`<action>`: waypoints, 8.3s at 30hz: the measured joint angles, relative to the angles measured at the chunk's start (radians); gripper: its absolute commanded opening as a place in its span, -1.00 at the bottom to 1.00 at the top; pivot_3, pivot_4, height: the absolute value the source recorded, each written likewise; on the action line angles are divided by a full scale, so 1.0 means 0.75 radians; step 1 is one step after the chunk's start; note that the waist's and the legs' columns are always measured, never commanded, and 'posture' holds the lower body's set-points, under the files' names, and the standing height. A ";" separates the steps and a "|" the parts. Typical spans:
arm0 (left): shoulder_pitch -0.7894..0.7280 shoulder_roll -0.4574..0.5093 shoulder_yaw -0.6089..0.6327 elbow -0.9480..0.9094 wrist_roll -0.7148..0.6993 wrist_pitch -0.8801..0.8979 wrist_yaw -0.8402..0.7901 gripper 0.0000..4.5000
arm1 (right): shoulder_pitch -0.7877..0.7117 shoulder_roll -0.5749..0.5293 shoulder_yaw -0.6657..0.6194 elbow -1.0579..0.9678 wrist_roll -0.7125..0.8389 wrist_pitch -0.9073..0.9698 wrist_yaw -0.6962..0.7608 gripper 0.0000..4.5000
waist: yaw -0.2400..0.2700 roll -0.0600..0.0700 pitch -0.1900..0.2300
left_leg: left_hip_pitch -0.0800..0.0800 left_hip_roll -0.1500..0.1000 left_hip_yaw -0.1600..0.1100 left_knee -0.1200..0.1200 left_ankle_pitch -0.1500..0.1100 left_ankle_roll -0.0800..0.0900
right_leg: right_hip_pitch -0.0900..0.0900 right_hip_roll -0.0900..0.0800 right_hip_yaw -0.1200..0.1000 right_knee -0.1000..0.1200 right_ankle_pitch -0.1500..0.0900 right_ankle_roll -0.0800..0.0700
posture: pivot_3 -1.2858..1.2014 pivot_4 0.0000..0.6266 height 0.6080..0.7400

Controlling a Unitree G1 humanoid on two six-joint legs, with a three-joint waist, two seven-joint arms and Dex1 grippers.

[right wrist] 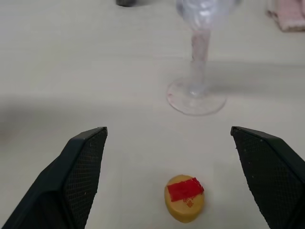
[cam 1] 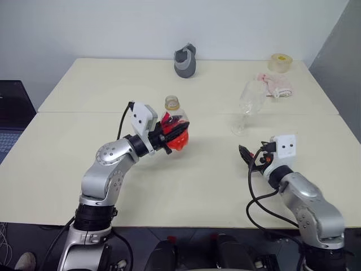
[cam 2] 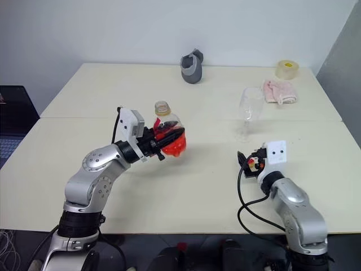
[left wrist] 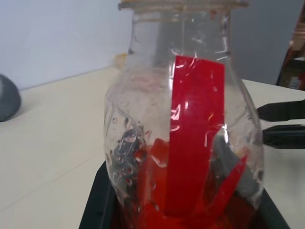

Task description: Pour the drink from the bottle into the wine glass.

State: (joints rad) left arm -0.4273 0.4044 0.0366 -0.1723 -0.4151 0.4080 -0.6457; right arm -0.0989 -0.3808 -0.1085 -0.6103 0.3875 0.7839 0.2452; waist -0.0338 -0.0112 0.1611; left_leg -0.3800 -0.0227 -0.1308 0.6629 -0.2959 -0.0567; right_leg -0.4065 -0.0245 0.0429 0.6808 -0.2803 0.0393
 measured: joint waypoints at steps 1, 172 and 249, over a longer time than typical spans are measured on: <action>-0.008 -0.004 0.022 0.032 0.015 -0.004 0.041 -0.37 | -0.013 -0.061 0.000 -0.036 0.032 0.008 0.060 0.99 | 0.000 0.000 0.000 | 0.000 0.000 0.000 0.000 0.000 0.000 | 0.001 0.000 -0.001 0.000 0.000 0.000 | 0.03 -0.52 1.00; 1.111 0.025 0.363 -0.605 0.000 -0.062 0.263 1.00 | -0.914 0.518 0.378 1.789 -0.435 -0.992 0.431 0.56 | -0.029 0.002 0.002 | 0.003 0.013 0.010 -0.002 -0.001 0.001 | 0.000 0.003 0.002 0.000 0.001 -0.002 | 0.03 -0.52 1.00; -0.297 0.000 0.285 1.357 0.321 -0.865 0.375 1.00 | -0.359 -0.150 0.202 -0.041 0.349 0.011 0.455 0.71 | 0.003 -0.002 0.000 | 0.000 0.001 -0.002 0.000 0.000 -0.001 | 0.001 0.001 -0.004 0.000 0.001 -0.002 | 0.03 -0.52 1.00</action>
State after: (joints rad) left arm -0.6501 0.4042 0.2504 0.8455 -0.1744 -0.2407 -0.3643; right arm -0.3678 -0.4934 0.0429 -0.6411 0.6488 0.7919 0.5862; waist -0.0316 -0.0127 0.1609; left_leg -0.3798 -0.0220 -0.1326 0.6629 -0.2960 -0.0572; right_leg -0.4061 -0.0239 0.0400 0.6805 -0.2795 0.0378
